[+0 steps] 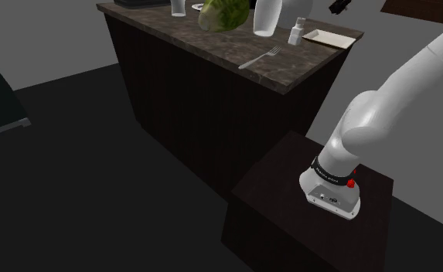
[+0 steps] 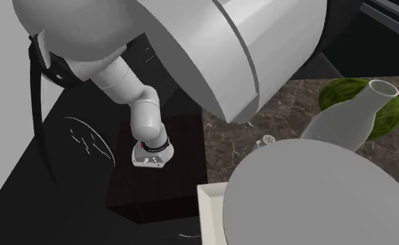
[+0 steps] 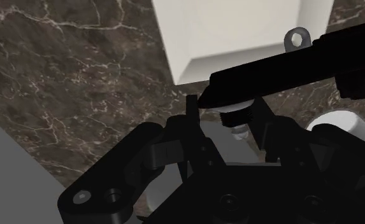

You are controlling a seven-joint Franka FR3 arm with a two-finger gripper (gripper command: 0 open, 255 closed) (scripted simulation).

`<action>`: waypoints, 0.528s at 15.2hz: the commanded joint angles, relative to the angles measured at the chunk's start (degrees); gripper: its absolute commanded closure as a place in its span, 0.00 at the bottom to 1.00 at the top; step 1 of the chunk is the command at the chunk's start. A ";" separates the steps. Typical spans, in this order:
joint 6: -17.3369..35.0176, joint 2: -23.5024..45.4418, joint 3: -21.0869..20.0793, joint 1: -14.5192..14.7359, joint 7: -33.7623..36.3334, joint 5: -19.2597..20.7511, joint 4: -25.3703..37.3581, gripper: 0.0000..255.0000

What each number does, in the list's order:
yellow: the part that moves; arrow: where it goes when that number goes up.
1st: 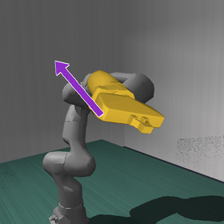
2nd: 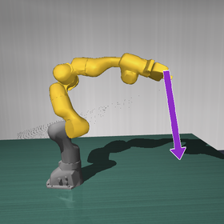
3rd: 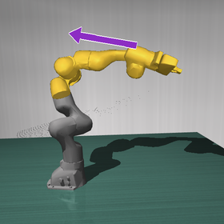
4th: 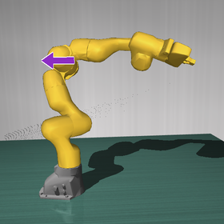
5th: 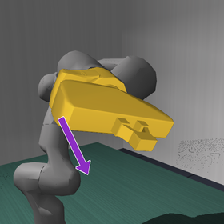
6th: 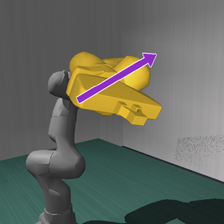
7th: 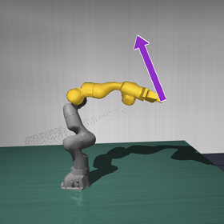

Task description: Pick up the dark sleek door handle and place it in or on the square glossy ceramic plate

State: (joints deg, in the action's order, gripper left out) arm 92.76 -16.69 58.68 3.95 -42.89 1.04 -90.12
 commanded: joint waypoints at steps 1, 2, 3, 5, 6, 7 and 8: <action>-0.23 2.52 4.22 1.37 -3.23 -2.24 1.93 1.00; 0.61 1.93 3.63 1.00 -3.02 -1.74 0.73 1.00; 1.45 1.38 3.12 0.68 -2.83 -1.28 -0.43 1.00; 3.09 0.39 2.25 0.07 -2.52 -0.47 -2.69 1.00; 3.89 -0.06 1.89 -0.20 -2.39 -0.11 -3.79 1.00; 4.69 -0.47 1.57 -0.47 -2.28 0.21 -4.86 1.00; 5.48 -0.85 1.29 -0.72 -2.19 0.52 -5.91 1.00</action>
State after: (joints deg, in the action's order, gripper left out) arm 97.59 -17.47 60.04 3.28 -45.13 1.48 -95.36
